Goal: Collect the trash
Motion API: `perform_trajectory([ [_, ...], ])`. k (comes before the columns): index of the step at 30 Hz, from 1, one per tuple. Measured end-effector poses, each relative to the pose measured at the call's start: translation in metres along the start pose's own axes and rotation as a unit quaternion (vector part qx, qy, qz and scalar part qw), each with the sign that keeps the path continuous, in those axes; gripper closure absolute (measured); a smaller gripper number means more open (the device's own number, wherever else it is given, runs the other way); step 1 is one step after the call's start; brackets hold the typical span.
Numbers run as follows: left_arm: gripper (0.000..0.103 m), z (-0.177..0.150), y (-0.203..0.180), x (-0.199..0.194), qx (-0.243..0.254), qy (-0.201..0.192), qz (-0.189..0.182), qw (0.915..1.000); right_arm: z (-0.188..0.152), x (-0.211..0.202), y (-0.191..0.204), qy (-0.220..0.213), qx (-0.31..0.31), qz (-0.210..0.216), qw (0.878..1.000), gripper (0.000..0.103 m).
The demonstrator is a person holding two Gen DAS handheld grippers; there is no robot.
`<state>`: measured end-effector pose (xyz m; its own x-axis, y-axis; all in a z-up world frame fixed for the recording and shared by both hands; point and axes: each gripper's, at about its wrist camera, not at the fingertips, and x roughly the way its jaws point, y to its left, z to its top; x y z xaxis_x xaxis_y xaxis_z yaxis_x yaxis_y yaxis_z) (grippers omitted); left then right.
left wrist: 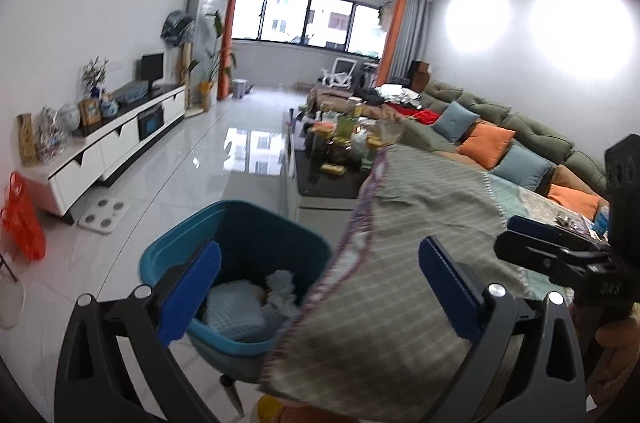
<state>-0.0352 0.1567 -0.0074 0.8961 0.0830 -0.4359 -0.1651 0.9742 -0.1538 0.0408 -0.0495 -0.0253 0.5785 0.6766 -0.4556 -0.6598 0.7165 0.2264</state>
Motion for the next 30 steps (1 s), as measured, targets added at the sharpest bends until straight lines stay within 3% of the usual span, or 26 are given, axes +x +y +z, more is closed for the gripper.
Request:
perform_trajectory([
  [8,0.003,0.003,-0.065,-0.004,0.034,-0.041,-0.043,0.9977,-0.022,-0.069,-0.031,-0.073,0.006,-0.119,0.990,0.004],
  [18,0.003,0.002,-0.129,0.006,0.057,-0.068,-0.086,0.9924,-0.046,-0.127,-0.069,-0.126,0.038,-0.251,0.959,0.004],
  [25,0.003,-0.002,-0.163,0.008,0.083,-0.086,-0.096,0.9881,-0.055,-0.154,-0.082,-0.153,0.049,-0.308,0.938,0.004],
  [30,0.003,-0.008,-0.179,0.007,0.099,-0.095,-0.096,0.9860,-0.063,-0.166,-0.089,-0.163,0.056,-0.326,0.930,0.004],
])
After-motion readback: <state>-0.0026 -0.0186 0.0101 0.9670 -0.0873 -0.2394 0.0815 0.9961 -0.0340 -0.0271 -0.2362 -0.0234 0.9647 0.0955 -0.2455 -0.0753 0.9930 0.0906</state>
